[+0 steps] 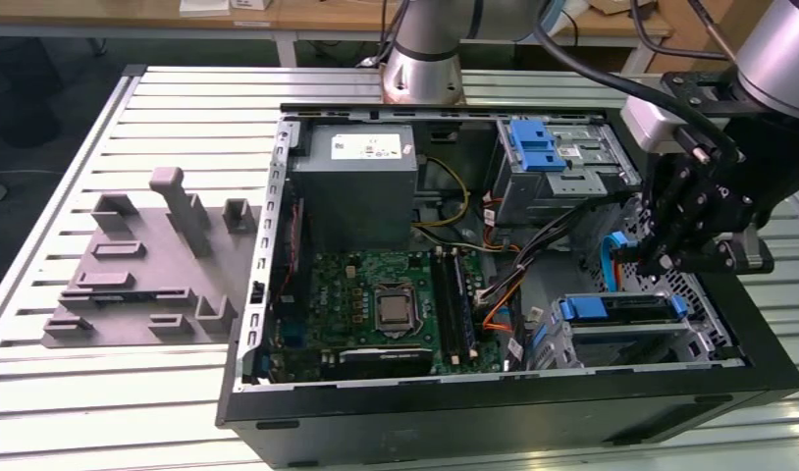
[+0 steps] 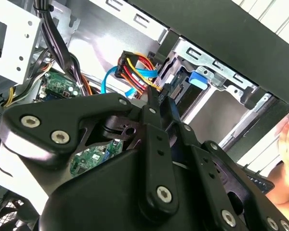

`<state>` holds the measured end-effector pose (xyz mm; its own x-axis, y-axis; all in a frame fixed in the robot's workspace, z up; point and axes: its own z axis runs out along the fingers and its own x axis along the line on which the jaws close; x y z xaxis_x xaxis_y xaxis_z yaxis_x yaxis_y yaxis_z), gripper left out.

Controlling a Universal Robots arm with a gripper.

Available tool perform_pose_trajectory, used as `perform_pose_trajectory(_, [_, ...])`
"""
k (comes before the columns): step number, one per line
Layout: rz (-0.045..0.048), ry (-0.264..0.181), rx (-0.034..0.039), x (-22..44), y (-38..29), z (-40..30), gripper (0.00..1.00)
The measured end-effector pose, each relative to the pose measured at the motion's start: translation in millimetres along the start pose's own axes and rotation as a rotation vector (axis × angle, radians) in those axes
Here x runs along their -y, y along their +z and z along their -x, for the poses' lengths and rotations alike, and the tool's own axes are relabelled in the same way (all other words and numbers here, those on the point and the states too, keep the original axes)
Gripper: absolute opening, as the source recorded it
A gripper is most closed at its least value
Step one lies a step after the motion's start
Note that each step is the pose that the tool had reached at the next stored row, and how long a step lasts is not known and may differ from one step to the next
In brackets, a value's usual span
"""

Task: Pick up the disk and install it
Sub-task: 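Insert the first disk wire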

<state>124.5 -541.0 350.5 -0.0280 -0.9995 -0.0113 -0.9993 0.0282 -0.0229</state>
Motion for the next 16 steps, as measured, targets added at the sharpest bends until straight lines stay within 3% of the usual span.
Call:
perform_pose_trajectory(3, [-0.0004,0.0,-0.0002,0.0,1.1,0.0,0.22])
perform_pose_trajectory(4, [-0.0004,0.0,-0.0002,0.0,1.1,0.0,0.16])
perform_pose_trajectory(10, [-0.0004,0.0,-0.0001,-0.1,1.3,-1.0,0.16])
perform_pose_trajectory(16, [-0.0008,0.0,-0.0146,0.0,2.7,-6.0,0.16])
